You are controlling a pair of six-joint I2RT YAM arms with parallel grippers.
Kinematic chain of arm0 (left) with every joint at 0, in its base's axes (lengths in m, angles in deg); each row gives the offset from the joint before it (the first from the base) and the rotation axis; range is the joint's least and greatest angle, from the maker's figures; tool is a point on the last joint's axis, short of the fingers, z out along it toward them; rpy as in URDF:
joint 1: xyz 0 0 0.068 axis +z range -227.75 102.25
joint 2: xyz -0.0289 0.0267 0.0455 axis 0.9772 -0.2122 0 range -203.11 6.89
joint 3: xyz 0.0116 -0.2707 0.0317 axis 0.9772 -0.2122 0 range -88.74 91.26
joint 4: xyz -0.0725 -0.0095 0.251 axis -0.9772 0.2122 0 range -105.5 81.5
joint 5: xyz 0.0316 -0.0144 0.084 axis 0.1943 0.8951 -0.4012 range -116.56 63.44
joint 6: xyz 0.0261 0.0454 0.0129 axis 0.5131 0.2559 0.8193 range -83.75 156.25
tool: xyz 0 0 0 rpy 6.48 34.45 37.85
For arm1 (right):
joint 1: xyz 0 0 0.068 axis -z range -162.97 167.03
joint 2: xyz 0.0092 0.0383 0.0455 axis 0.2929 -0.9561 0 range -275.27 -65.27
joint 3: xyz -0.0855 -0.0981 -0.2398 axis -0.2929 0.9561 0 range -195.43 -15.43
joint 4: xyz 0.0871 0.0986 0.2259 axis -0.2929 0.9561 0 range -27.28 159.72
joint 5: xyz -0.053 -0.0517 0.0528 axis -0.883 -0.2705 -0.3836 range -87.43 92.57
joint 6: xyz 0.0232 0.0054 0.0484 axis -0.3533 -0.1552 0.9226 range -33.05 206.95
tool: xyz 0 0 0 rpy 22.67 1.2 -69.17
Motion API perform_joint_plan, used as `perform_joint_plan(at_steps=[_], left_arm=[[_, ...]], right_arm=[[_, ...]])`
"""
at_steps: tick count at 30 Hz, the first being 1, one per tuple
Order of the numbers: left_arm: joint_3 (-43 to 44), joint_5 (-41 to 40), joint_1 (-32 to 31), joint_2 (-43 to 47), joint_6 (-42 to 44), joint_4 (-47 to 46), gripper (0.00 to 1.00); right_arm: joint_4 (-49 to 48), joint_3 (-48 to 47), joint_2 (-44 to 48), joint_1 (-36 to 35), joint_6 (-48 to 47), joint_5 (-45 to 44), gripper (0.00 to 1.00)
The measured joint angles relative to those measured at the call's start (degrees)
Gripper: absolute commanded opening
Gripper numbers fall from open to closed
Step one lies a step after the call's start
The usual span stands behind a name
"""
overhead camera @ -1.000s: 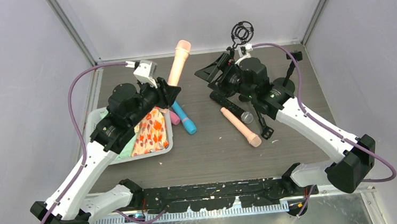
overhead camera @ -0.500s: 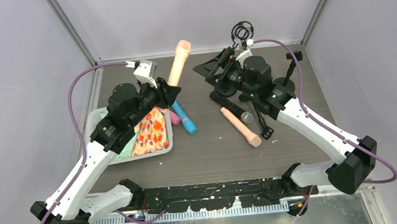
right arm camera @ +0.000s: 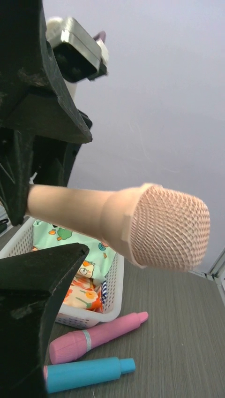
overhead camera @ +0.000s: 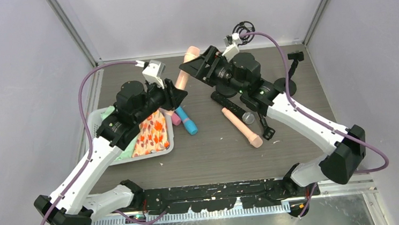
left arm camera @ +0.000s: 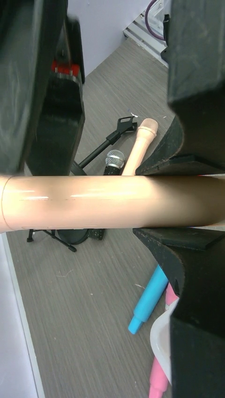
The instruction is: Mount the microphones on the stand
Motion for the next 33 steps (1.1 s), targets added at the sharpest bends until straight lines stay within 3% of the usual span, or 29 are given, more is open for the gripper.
perform_joint_plan(at_steps=[17,23,26,30,33], left_arm=[[0.0,1.0,0.0,-1.5,0.0,0.7,0.00],[0.0,1.2,0.0,-1.8,0.0,1.0,0.01],[0.0,1.0,0.0,-2.7,0.0,1.4,0.13],[0.0,1.0,0.0,-2.7,0.0,1.4,0.47],[0.0,0.9,0.0,-2.7,0.0,1.4,0.70]], right_arm=[[0.7,-4.6,-8.9,-0.9,-3.1,-1.6,0.63],[0.6,-5.1,-11.0,-0.9,-3.1,-2.1,0.41],[0.4,-5.2,-11.1,-1.4,-2.9,-2.8,0.26],[0.4,-5.2,-11.0,-1.5,-3.1,-3.2,0.08],[0.4,-5.1,-10.9,-1.6,-3.9,-4.2,0.01]])
